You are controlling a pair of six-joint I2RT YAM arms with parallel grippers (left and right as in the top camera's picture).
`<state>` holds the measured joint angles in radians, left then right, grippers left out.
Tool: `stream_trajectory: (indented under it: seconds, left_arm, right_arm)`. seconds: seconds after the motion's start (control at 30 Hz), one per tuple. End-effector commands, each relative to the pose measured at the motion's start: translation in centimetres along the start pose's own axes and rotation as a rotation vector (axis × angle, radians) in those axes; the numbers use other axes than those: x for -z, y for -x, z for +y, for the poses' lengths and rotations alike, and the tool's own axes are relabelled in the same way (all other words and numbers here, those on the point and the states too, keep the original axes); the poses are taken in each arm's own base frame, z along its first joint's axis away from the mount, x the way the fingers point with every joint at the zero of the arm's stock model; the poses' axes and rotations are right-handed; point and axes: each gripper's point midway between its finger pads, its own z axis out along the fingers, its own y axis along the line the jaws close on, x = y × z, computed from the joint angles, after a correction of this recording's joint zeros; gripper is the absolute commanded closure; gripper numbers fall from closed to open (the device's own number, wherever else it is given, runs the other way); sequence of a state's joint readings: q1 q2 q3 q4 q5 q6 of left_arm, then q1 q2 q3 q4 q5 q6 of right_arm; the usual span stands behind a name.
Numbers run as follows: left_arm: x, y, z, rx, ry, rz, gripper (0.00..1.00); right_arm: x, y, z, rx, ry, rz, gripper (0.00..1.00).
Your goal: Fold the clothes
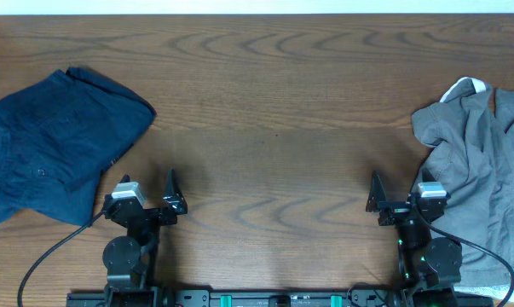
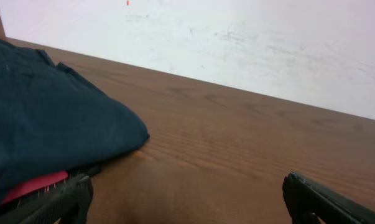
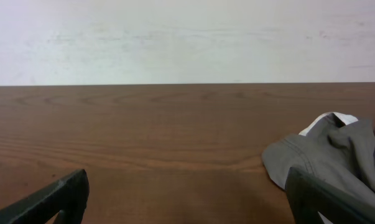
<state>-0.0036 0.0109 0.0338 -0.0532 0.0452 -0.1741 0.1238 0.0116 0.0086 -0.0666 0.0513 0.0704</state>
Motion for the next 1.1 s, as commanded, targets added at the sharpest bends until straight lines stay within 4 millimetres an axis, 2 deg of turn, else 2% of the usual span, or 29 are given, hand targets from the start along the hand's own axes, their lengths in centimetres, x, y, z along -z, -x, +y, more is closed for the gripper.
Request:
stream_trajectory:
  seconds: [0.0, 0.77, 1.07]
  left_arm:
    - [-0.21, -1.49, 0.64, -0.021, 0.022, 0.032, 0.02]
    - [-0.21, -1.51, 0.63, -0.02, 0.021, 0.033, 0.02]
    - [-0.33, -2.13, 0.4, 0.023, 0.009, 0.072, 0.02]
  right_arm:
    - [0.0, -0.05, -0.35, 0.006, -0.012, -0.001, 0.01]
    - [0.0, -0.06, -0.35, 0.003, -0.012, -0.001, 0.01]
    - [0.06, -0.11, -0.43, 0.003, -0.017, 0.01, 0.01]
